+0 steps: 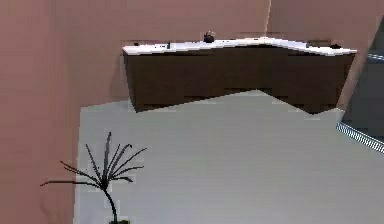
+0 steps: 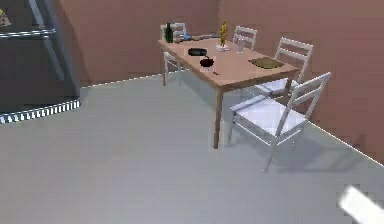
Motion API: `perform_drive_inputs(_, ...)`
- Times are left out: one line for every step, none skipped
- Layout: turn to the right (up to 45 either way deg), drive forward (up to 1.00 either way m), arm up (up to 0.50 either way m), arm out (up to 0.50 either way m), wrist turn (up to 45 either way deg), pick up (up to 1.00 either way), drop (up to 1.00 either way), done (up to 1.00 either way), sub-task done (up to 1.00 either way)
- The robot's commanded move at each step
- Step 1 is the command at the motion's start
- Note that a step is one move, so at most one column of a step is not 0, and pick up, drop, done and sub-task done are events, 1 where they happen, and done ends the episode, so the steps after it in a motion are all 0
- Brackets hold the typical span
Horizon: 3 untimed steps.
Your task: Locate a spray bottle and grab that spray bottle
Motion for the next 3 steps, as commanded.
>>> perform_drive_inputs(45.0,0.0,0.0,0.0,0.0,0.0,0.0,0.0,0.0)
perform_drive_inputs(18.0,0.0,0.0,0.0,0.0,0.0,0.0,0.0,0.0)
perform_drive_inputs(0.0,0.15,0.0,0.0,0.0,0.0,0.0,0.0,0.0)
